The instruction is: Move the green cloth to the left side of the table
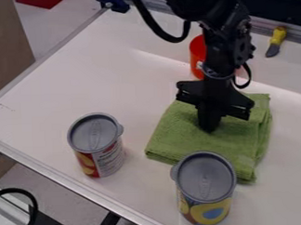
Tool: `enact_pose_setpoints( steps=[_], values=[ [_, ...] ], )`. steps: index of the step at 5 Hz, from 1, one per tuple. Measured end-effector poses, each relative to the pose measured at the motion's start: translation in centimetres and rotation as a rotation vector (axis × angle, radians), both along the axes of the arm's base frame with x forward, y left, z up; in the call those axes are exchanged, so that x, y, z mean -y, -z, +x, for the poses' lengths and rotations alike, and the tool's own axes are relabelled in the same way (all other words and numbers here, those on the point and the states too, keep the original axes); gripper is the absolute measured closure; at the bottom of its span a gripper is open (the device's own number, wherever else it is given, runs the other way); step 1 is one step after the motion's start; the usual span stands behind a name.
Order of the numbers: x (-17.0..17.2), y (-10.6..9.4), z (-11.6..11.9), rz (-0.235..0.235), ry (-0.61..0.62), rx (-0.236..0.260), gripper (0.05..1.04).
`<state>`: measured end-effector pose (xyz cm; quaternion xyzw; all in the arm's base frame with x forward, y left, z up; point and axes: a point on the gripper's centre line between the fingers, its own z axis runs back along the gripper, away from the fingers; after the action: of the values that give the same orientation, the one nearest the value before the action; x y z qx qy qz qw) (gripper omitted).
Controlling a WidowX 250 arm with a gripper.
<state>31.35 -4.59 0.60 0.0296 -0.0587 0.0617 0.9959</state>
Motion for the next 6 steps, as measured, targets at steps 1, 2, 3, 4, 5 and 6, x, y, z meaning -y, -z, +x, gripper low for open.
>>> enact_pose_setpoints(
  steps=[1, 2, 3, 4, 5, 6],
  values=[
    [-1.7, 0.1, 0.2, 0.016, 0.012, 0.005, 1.031],
    [-2.9, 0.2, 0.5, 0.033, 0.02, 0.021, 1.031],
    [-4.1, 0.3, 0.5, 0.045, 0.038, 0.038, 1.031],
    [-6.0, 0.2, 1.0, 0.088, 0.067, 0.059, 1.031],
    [-7.6, 0.1, 1.4, 0.106, 0.107, 0.08, 1.031],
    [-9.1, 0.0, 1.6, 0.12, 0.133, 0.097, 1.031]
  ],
)
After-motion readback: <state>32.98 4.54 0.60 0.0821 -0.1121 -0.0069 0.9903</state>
